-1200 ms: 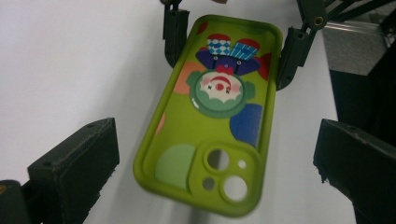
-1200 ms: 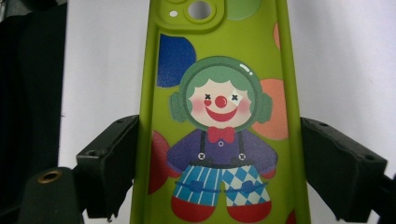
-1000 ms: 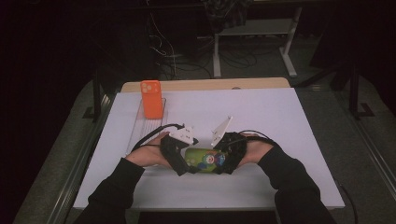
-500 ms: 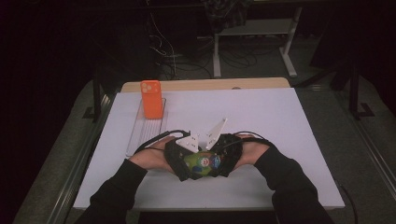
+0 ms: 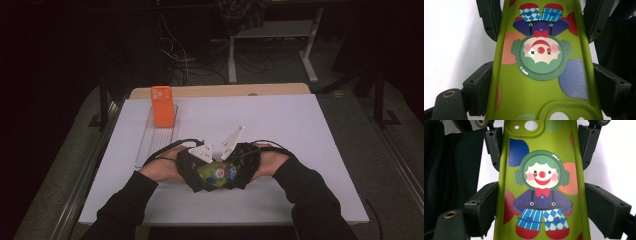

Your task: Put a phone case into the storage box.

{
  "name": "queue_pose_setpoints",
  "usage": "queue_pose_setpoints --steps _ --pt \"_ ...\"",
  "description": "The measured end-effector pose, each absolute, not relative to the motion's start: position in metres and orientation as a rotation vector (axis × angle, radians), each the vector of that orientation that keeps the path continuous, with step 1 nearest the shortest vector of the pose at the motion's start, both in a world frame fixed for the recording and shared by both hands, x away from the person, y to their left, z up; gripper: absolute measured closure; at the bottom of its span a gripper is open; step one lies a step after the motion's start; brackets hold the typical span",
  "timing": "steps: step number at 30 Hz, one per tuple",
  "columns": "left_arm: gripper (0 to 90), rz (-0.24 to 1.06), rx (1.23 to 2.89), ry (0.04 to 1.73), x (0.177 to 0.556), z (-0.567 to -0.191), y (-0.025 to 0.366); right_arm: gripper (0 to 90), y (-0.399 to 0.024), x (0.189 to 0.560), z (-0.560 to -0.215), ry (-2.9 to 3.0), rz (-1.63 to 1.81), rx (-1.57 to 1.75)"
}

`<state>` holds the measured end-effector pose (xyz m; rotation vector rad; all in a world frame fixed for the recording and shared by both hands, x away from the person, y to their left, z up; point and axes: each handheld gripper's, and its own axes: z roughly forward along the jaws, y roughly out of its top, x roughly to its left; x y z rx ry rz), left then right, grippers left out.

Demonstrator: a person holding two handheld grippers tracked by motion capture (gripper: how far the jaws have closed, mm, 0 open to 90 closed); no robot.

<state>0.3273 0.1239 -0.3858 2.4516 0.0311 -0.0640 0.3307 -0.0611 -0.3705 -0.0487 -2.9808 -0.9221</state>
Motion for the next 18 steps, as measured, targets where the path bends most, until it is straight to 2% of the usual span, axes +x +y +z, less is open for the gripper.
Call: queue_pose_setpoints --steps 4,8,12,18 --pt "15.5 -0.072 2.453 0.028 0.327 -0.386 0.124 13.3 -0.063 0.33 -0.372 -2.967 -0.948 -0.042" --pt "15.6 -0.072 2.456 0.058 0.329 -0.384 0.126 0.0 -0.065 0.331 -0.372 -2.947 -0.984 -0.099" --pt "15.6 -0.045 2.471 0.082 0.332 -0.384 0.129 0.0 -0.079 0.336 -0.365 -2.967 -1.078 -0.207" --pt "15.5 -0.028 2.453 0.236 0.338 -0.387 0.131 0.0 -0.113 0.342 -0.355 -2.969 -1.228 -0.428"
